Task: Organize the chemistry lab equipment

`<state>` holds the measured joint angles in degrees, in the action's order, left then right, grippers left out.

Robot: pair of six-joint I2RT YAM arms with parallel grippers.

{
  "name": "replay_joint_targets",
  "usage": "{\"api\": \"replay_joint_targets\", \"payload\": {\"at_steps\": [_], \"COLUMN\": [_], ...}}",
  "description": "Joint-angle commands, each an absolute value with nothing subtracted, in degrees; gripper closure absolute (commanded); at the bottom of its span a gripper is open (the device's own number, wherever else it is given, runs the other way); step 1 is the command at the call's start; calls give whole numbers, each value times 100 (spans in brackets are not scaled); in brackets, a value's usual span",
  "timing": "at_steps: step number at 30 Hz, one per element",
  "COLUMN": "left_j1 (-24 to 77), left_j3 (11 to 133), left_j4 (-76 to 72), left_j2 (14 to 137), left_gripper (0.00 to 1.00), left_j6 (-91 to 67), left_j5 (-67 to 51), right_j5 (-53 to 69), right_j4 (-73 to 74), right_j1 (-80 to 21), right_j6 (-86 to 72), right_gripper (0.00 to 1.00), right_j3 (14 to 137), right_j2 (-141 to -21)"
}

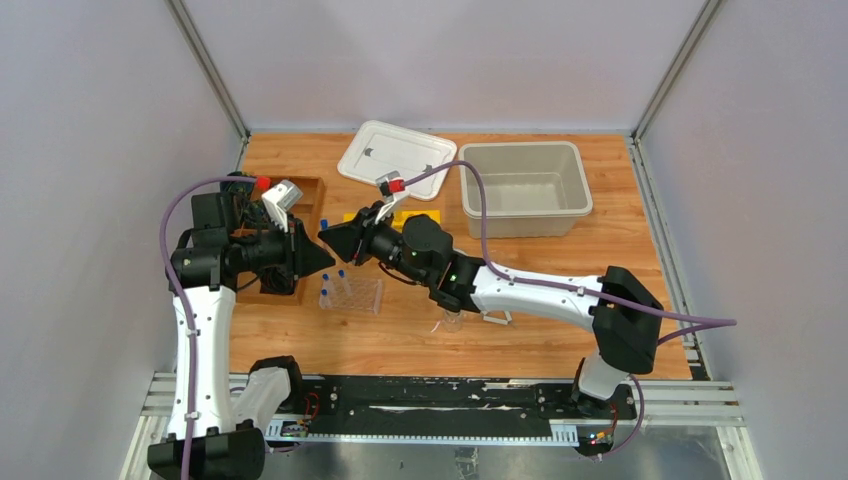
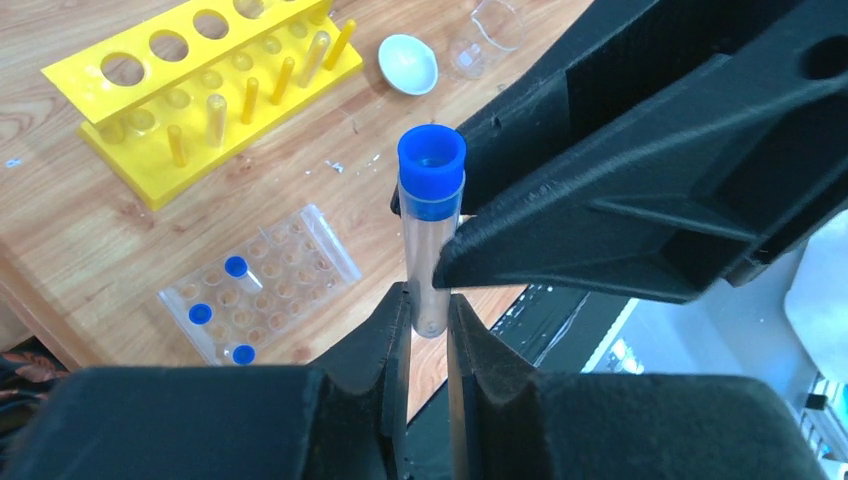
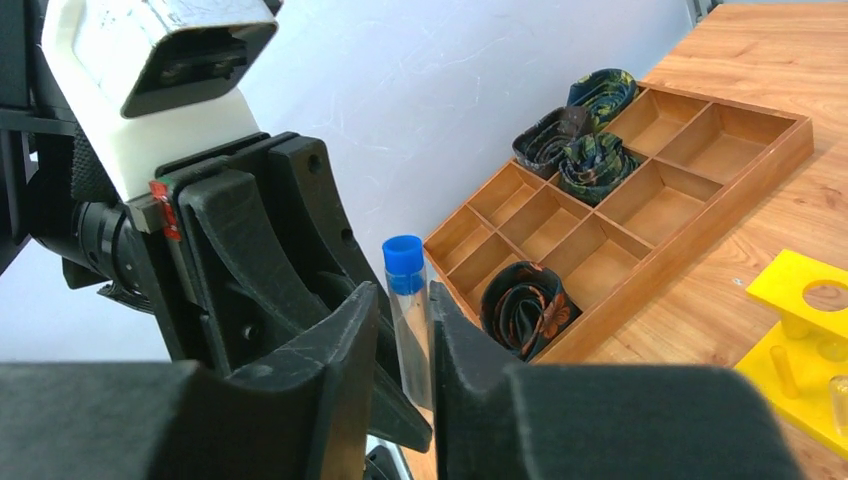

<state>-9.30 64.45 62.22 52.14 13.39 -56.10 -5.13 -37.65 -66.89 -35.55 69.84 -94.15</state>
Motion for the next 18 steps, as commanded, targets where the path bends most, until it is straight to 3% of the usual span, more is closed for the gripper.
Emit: {"api": "replay_joint_targets", "payload": {"at_steps": [1,6,18], "left_j1": [-914,-914,-914], "left_j3": [6305,6337,6429], "left_j4": [6214,6214,6213], "left_j2": [5266,5192,5089], "left_gripper": [100,100,100], "left_j6": [1789,2025,2311], "left_j5": [-5527,-5328,-4942], "right_j5": [-412,212,1396], "right_j4": [-3285,-1637,511], "right_j1": [-6811,-6532,-6200], "right_j6": [-3285,-3313,-3039], "right_gripper": [67,55,50], "right_j3": [7504,8192,9617], "right_j2": [-9448,-9579,-9983]}}
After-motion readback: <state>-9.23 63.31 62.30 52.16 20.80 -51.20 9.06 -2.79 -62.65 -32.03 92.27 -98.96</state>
